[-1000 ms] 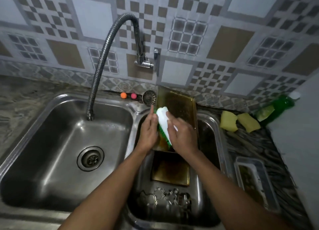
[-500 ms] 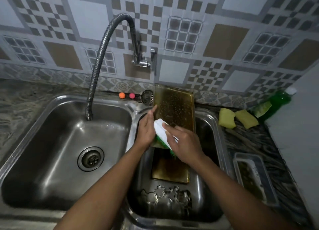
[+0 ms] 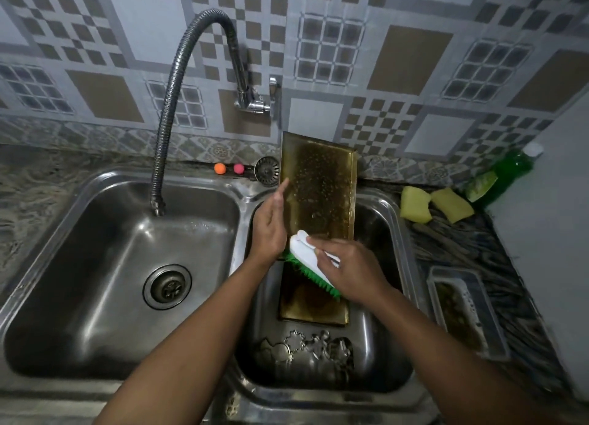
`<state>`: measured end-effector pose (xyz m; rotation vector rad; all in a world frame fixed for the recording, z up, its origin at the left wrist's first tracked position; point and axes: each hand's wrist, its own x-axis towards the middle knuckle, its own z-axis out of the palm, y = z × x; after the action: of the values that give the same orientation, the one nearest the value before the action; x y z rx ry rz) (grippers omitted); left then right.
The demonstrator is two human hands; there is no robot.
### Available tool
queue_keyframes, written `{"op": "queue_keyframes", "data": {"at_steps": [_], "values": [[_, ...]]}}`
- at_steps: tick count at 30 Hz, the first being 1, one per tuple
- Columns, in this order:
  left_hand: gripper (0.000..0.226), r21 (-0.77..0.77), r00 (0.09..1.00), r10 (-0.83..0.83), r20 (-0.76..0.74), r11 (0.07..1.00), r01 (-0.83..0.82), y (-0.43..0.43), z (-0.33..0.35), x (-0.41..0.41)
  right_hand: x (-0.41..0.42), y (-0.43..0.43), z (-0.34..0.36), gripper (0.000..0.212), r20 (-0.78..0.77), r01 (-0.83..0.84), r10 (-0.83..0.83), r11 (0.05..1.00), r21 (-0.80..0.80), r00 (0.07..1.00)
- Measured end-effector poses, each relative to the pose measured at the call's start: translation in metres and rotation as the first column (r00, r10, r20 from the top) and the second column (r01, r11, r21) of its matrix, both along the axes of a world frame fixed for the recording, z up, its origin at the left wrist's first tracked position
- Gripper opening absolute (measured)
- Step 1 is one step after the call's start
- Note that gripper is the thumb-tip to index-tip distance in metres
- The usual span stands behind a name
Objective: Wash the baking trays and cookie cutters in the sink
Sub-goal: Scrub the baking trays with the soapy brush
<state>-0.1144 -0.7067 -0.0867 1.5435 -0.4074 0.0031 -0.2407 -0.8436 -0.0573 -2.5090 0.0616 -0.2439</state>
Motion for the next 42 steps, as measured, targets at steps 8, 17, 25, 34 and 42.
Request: {"op": "queue_keyframes", "data": {"at_steps": [8, 17, 25, 34, 42], "values": [[0.044, 0.001, 0.998, 0.04, 0.045, 0.999, -0.04, -0.006, -0.001, -0.007, -0.007, -0.007, 0.002, 0.033, -0.081, 0.094, -0.094, 0.996, -0.005, 0.992], [0.043, -0.042, 0.997, 0.071, 0.024, 0.997, -0.07, 0.0, -0.003, -0.007, -0.017, -0.042, -0.006, 0.037, -0.182, 0.268, -0.29, 0.954, -0.136, 0.939], [0.04, -0.011, 0.998, 0.061, -0.012, 0.998, -0.062, 0.004, 0.001, -0.012, -0.011, -0.05, -0.008, 0.037, -0.06, 0.344, -0.348, 0.937, -0.066, 0.936], [0.043, -0.008, 0.995, -0.06, -0.08, 0.998, 0.059, -0.005, 0.012, -0.036, 0.043, -0.022, 0.005, 0.04, 0.143, 0.504, -0.506, 0.862, 0.055, 0.851], [0.048, -0.061, 0.989, 0.042, -0.144, 0.997, -0.051, -0.002, 0.011, -0.03, 0.019, -0.005, -0.009, 0.04, 0.179, 0.358, -0.358, 0.933, 0.031, 0.917]]}}
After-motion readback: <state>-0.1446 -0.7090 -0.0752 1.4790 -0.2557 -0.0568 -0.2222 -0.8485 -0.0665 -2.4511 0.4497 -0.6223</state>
